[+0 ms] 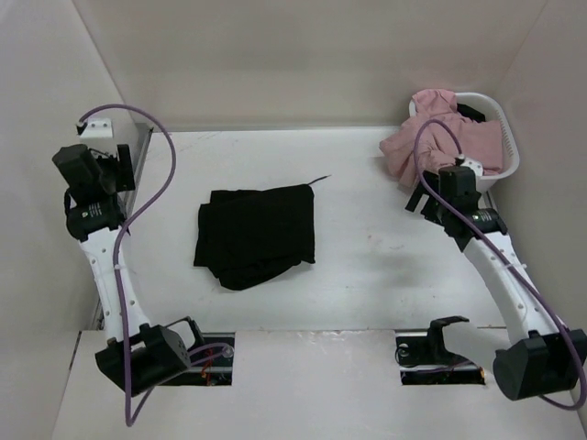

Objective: Fold and stack the trousers
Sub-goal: Fold the trousers

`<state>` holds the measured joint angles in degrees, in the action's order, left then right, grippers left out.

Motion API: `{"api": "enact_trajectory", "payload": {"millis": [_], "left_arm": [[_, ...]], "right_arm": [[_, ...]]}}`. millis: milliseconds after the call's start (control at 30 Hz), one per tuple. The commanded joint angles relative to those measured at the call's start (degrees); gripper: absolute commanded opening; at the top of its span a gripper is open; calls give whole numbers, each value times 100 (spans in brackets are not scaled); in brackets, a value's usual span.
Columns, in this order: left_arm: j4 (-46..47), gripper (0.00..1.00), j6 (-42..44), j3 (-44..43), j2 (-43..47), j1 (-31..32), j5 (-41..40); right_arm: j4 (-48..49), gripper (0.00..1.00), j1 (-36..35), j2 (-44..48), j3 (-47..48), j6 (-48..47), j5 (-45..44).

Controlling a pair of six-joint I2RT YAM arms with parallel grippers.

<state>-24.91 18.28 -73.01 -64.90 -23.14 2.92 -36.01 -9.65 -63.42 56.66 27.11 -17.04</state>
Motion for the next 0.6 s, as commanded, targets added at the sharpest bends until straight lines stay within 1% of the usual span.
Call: {"api": "enact_trajectory", "payload": {"millis": [0, 133, 300, 567], "left_arm": [[91, 67, -782, 375, 179, -309, -186], [74, 67, -862, 569, 347, -310, -221], [47, 67, -818, 639, 417, -178, -239], [-111, 68, -572, 736, 417, 58, -99]], "right_arm": [[23, 100, 187, 356, 3, -338, -239], [112, 100, 354, 664, -85, -531, -151], [112, 100, 565, 778, -164, -584, -10], [77, 100, 574, 866, -279, -593, 34]]}}
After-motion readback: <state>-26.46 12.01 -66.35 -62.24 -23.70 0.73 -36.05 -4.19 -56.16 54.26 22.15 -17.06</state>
